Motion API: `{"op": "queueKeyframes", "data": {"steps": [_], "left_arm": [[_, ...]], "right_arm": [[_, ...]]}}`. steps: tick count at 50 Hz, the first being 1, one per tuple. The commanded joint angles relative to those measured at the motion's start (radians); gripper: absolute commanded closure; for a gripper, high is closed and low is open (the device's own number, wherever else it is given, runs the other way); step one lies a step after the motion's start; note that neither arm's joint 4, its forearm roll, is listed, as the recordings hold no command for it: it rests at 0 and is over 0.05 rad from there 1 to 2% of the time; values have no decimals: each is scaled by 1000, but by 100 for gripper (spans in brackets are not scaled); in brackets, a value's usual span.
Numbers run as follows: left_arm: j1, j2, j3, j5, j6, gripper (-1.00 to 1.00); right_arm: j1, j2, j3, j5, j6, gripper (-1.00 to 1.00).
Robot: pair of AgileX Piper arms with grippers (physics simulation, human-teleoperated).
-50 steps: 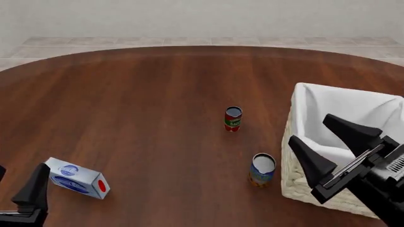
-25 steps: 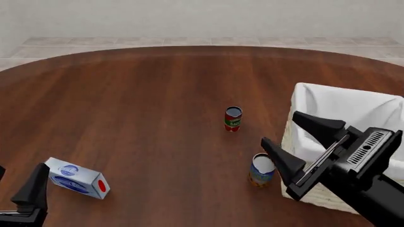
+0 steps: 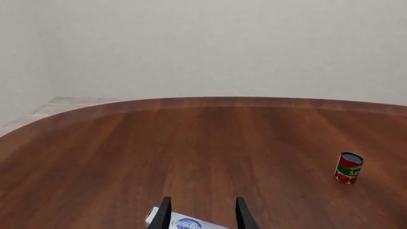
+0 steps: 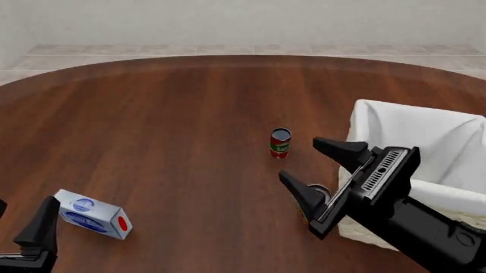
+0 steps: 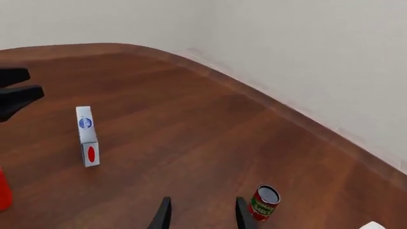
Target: Pick up the cream cheese box, and put it in the basket.
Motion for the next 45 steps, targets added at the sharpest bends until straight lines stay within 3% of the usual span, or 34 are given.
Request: {"op": "queueKeyframes", "data": {"steps": [1,45], "left_arm": [[-4,0,0,2,6,-100],[3,-1,-1,-3,-1,-100]], "right_arm": [[48,78,-25,-22,-9,-100],[173,266,-86,-67,-21,-100]]}}
